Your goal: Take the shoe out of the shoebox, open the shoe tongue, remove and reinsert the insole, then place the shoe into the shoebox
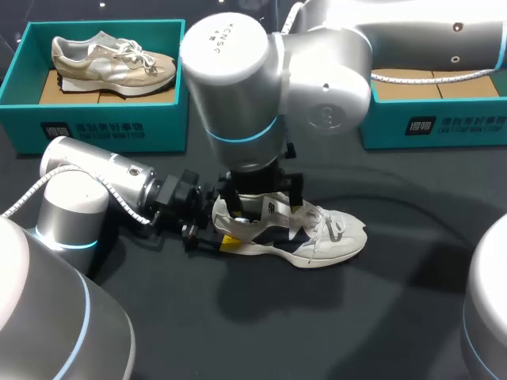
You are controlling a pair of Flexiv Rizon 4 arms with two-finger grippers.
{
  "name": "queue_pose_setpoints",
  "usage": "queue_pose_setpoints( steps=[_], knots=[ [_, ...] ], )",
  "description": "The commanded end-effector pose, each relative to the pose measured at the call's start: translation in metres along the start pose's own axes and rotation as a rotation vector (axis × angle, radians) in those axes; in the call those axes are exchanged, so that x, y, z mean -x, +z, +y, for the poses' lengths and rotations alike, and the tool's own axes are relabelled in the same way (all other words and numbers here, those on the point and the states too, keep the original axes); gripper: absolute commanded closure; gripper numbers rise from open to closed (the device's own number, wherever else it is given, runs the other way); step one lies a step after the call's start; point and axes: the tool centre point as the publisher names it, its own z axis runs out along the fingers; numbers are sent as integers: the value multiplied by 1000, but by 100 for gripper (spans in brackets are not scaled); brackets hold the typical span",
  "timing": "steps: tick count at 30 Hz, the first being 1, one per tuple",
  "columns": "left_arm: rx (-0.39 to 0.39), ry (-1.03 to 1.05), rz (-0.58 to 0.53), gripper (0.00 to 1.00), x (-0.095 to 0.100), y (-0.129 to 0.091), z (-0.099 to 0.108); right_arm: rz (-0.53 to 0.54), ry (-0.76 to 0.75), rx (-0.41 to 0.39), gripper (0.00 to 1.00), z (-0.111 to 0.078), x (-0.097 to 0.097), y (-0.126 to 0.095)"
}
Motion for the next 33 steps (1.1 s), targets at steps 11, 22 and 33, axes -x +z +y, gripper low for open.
queue_pose_setpoints(
  steps=[11, 22, 33],
  knots=[
    [1, 0, 0, 100, 3, -1, 4, -537, 585, 44, 0, 1, 2, 19],
    [1, 0, 0, 100, 3, -1, 4, -536, 636, 41, 0, 7, 18, 32],
    [1, 0, 0, 100, 3, -1, 4, -523, 673, 46, 33, 3, 34, 29]
  ],
)
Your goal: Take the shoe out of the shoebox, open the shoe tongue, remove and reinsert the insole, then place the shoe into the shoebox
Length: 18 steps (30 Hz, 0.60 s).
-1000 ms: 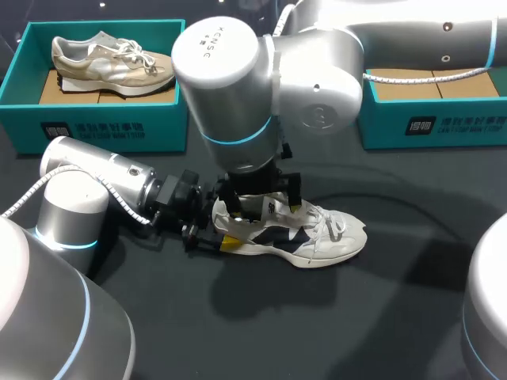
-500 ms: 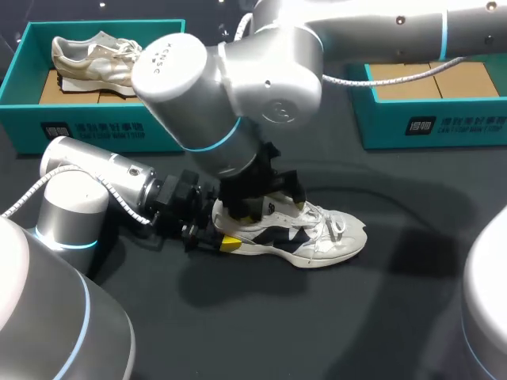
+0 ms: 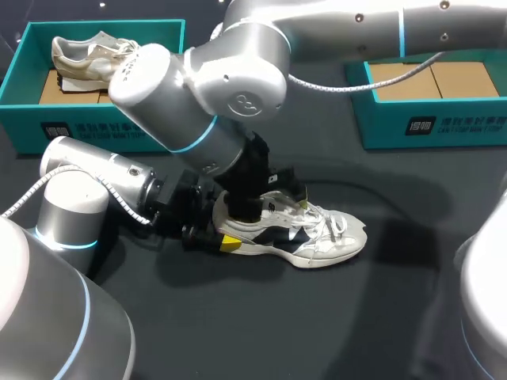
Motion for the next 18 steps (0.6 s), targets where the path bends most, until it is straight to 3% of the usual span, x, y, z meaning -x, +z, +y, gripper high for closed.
queue_pose_setpoints(
  steps=[1, 5, 13, 17, 18],
  knots=[
    [1, 0, 0, 100, 3, -1, 4, -65, 723, -1, 36, -6, 0, -2],
    [1, 0, 0, 100, 3, -1, 4, -56, 722, -11, 50, -10, 5, -3],
    [1, 0, 0, 100, 3, -1, 4, -35, 692, -30, 47, -14, 10, -8],
    [1, 0, 0, 100, 3, -1, 4, -7, 665, -47, 65, -13, 18, -7],
    [1, 0, 0, 100, 3, -1, 4, 6, 651, -50, 79, -12, 20, -7]
  ],
)
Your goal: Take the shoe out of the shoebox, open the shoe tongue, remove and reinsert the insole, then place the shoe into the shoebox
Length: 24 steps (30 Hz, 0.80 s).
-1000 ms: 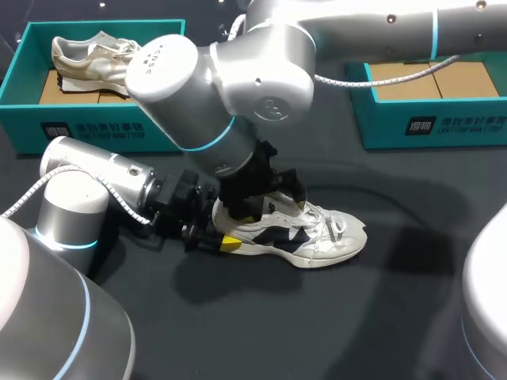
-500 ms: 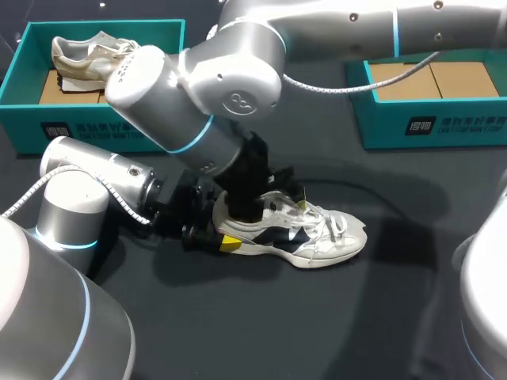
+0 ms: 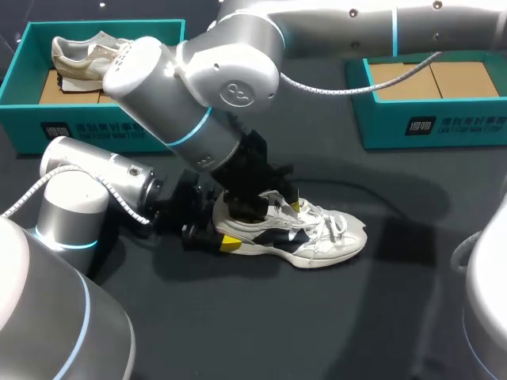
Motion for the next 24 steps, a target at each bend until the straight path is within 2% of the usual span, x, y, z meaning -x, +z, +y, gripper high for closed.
queue_pose_setpoints(
  steps=[1, 2, 9, 24],
  knots=[
    [1, -1, 0, 100, 3, -1, 4, 46, 647, -3, 91, -3, 14, 3],
    [1, -1, 0, 100, 3, -1, 4, 49, 637, -9, 100, -2, 16, 4],
    [1, -1, 0, 100, 3, -1, 4, 128, 517, -27, 100, 0, 26, 6],
    [1, -1, 0, 100, 3, -1, 4, 404, 282, -9, 100, 0, 52, 23]
  ],
)
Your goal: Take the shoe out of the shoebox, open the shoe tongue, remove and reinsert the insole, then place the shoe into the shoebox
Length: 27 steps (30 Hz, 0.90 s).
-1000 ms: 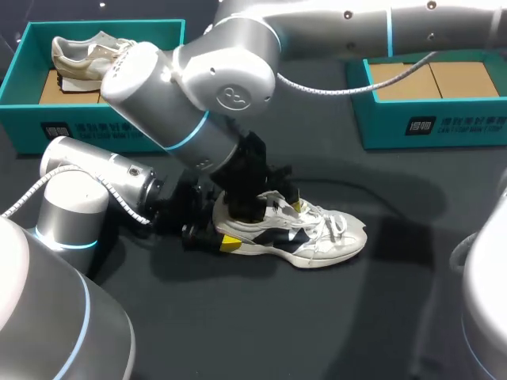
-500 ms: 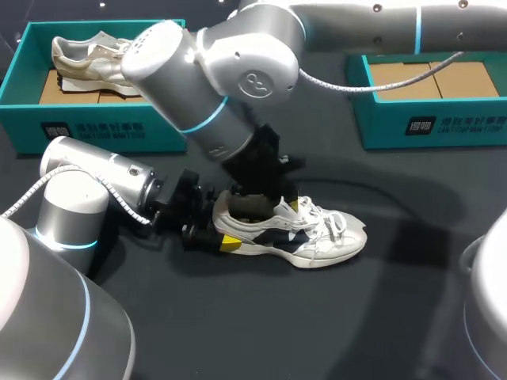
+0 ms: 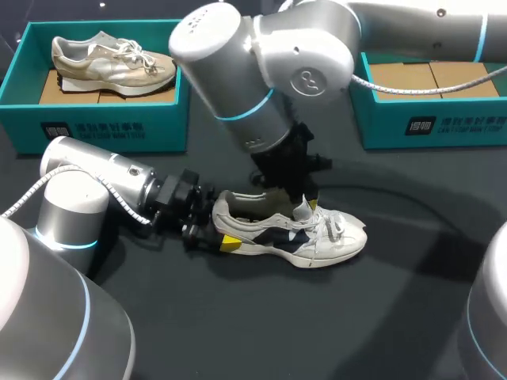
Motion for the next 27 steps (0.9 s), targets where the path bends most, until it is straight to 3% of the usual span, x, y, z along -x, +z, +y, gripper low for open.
queue_pose_setpoints(
  steps=[1, 14, 19, 23, 27],
  knots=[
    [1, 0, 0, 100, 3, -1, 4, 235, 159, 5, 100, -3, 14, 10],
    [1, 0, 0, 100, 3, -1, 4, 272, 64, 14, 100, 1, 33, 28],
    [1, 0, 0, 100, 3, -1, 4, 267, 50, 17, 71, 1, 38, 37],
    [1, 0, 0, 100, 3, -1, 4, 263, 42, 22, 56, 2, 43, 43],
    [1, 0, 0, 100, 3, -1, 4, 260, 38, 26, 52, 3, 52, 51]
  ],
)
